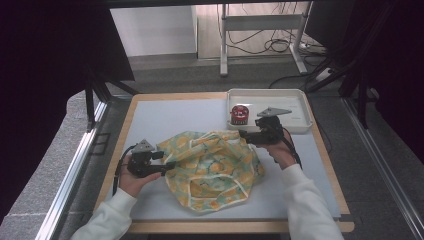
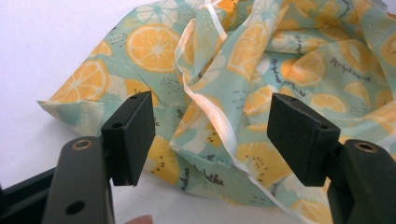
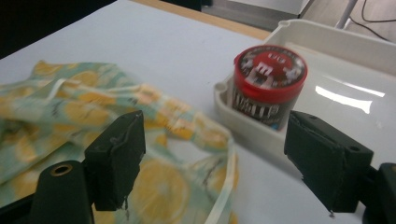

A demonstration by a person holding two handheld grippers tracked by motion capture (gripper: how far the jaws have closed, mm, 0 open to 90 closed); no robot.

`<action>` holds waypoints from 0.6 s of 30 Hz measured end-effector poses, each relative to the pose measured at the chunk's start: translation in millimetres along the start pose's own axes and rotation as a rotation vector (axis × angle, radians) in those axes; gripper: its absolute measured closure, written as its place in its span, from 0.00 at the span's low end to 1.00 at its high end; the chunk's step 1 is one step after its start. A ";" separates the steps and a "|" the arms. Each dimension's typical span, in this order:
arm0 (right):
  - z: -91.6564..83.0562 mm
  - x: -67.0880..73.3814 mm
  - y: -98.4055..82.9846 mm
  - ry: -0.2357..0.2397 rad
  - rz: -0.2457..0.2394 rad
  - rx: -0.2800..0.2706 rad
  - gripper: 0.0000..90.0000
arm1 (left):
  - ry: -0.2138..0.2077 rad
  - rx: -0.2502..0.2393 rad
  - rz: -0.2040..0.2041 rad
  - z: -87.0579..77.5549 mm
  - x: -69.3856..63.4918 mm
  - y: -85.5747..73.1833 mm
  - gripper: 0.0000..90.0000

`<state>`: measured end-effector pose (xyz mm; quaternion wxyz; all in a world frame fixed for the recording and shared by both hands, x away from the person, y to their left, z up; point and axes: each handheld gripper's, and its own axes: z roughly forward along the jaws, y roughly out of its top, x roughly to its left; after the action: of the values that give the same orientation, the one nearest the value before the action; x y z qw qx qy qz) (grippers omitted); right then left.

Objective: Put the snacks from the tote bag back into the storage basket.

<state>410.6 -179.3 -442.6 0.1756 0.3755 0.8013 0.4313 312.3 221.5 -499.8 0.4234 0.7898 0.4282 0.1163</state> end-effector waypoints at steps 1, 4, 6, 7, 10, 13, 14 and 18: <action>-4.8 2.0 -3.9 0.002 0.001 -0.003 0.23 | 0.001 -0.001 0.000 -0.6 0.4 -0.2 0.36; -18.9 6.6 -16.0 0.006 -0.003 -0.008 0.23 | 0.001 -0.004 -0.004 -1.3 0.8 -0.3 0.36; -28.0 9.0 -25.0 0.008 -0.009 -0.008 0.23 | 0.002 -0.003 -0.003 -1.1 1.1 -0.5 0.36; -32.5 10.0 -30.2 0.008 -0.009 -0.012 0.23 | 0.002 -0.003 -0.002 -0.9 1.2 -0.6 0.36; -43.9 10.2 -47.4 -0.005 -0.006 -0.020 0.23 | 0.002 -0.004 -0.004 -0.8 1.6 -0.6 0.36; -50.6 7.4 -63.5 -0.033 0.024 -0.030 0.24 | 0.001 -0.004 -0.004 -1.1 2.2 -0.7 0.36; -51.2 6.4 -68.3 -0.039 0.029 -0.025 0.24 | 0.000 -0.005 -0.006 -1.3 2.5 -0.7 0.36; -51.1 2.4 -79.2 -0.051 0.056 -0.019 0.24 | 0.002 -0.004 -0.007 -1.4 3.4 -1.1 0.36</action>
<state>342.4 -233.5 -478.7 0.1875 0.4069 0.7817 0.4340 312.9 225.3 -500.3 0.4249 0.7874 0.4311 0.1167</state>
